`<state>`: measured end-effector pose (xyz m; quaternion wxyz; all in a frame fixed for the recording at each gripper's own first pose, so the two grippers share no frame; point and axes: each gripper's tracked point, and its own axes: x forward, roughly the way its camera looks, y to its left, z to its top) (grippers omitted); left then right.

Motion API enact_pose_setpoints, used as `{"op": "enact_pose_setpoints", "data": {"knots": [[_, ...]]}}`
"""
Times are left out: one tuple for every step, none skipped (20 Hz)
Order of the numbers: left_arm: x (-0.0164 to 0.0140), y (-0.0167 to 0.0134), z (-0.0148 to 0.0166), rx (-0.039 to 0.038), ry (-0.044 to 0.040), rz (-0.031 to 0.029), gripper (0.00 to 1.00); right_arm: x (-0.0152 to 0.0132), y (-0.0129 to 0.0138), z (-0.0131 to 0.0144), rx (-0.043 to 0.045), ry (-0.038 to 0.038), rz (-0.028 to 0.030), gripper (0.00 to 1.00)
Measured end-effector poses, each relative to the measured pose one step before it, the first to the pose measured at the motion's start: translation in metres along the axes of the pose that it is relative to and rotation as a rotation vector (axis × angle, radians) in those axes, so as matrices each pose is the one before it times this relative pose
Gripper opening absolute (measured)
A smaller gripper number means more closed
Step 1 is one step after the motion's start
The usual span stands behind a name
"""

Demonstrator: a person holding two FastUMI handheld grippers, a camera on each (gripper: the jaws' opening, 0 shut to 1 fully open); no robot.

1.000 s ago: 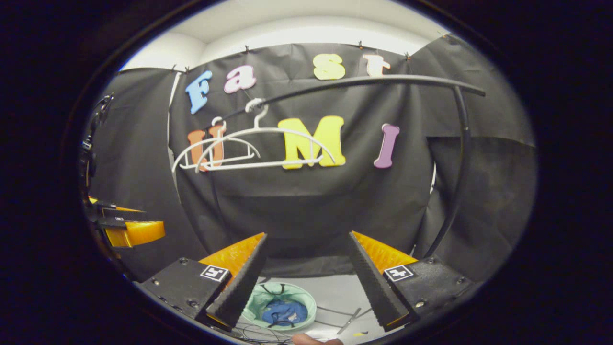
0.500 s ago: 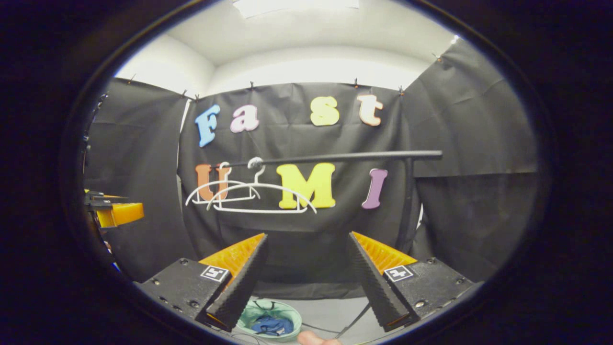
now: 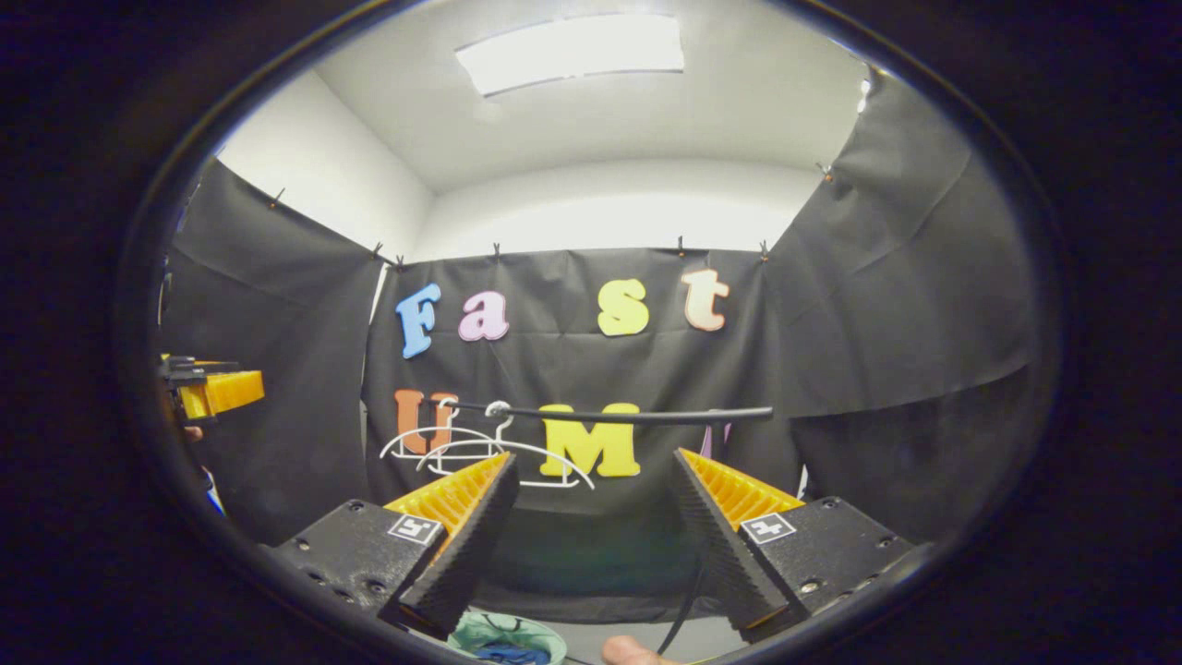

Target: Grasp the clothes on the hanger with both hands and then place them into the laundry hamper below.

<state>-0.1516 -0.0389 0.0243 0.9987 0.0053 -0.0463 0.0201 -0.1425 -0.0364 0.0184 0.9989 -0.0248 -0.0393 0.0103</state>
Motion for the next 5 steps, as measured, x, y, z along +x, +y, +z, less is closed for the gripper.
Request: {"op": "enact_pose_setpoints", "data": {"knots": [[-0.00376,0.00102,0.00366,0.01118,-0.01805,0.01553,0.99,-0.00340,-0.00322,0.00322,-0.00489,-0.00933,-0.00119,1.00],[-0.00470,-0.00003,0.00050,0.00129,-0.00681,0.01195,0.99,-0.00387,-0.00278,0.00019,0.00807,-0.00091,0.00145,1.00],[-0.00422,-0.00111,-0.00080,-0.00674,0.00869,0.00084,0.99,-0.00381,-0.00301,0.00065,0.01289,0.00252,0.00235,1.00],[-0.00389,-0.00089,0.00164,-0.00588,0.00370,0.00288,0.99,-0.00152,-0.00324,0.00151,0.01306,0.00230,-0.00044,1.00],[-0.00273,0.00130,0.00142,-0.00150,0.00041,0.00663,0.99,-0.00188,-0.00540,0.00182,0.00846,0.00282,-0.00440,1.00]]}}
